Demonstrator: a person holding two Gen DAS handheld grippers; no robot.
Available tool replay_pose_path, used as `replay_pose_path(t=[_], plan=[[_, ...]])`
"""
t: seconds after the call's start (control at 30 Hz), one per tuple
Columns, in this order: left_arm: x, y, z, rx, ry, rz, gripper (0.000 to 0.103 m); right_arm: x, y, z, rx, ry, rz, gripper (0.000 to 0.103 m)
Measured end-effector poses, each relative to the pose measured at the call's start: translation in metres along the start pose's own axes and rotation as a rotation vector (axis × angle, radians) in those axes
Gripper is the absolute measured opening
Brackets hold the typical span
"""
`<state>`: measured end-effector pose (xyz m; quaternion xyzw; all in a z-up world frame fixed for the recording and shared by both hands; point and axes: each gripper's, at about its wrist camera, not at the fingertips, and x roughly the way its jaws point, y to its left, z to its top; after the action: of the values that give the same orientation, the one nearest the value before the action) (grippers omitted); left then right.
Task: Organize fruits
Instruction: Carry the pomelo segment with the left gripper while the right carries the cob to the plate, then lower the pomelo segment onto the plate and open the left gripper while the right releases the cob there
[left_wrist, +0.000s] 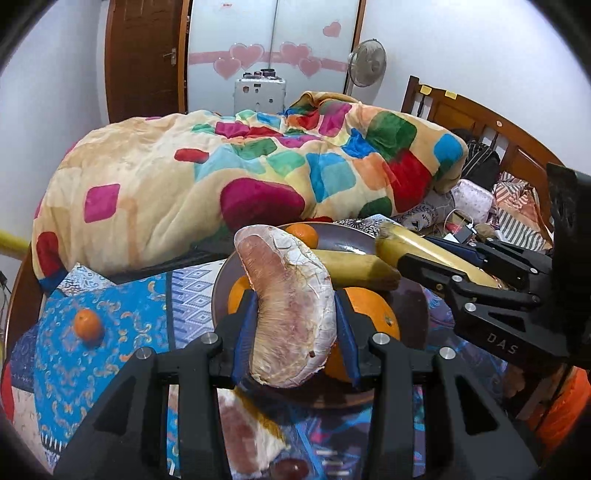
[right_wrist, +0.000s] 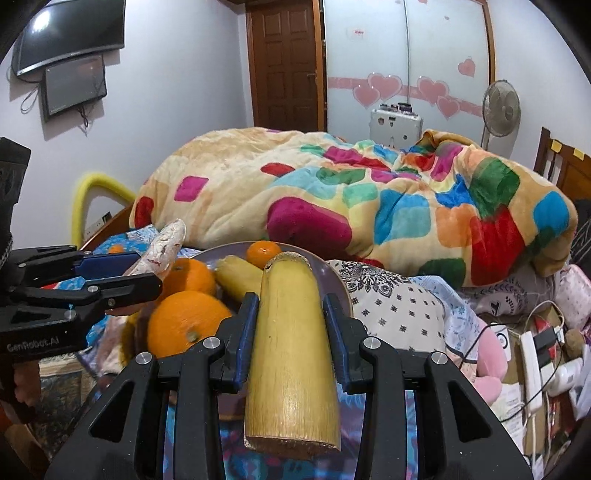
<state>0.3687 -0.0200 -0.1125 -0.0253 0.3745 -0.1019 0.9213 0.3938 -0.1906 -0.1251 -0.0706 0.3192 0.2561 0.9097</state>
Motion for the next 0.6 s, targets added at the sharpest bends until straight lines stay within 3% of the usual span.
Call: replay_pose_path(t=[0.33, 0.6], plan=[[0.008, 0.009, 0.002, -0.035, 0.001, -0.019, 0.041, 0.016, 0.012, -0.004, -0.047, 0.059, 0.034, 0.033], [0.007, 0.003, 0.001, -0.008, -0.004, 0.023, 0.047, 0.018, 0.012, -0.002, -0.047, 0.070, 0.039, 0.033]])
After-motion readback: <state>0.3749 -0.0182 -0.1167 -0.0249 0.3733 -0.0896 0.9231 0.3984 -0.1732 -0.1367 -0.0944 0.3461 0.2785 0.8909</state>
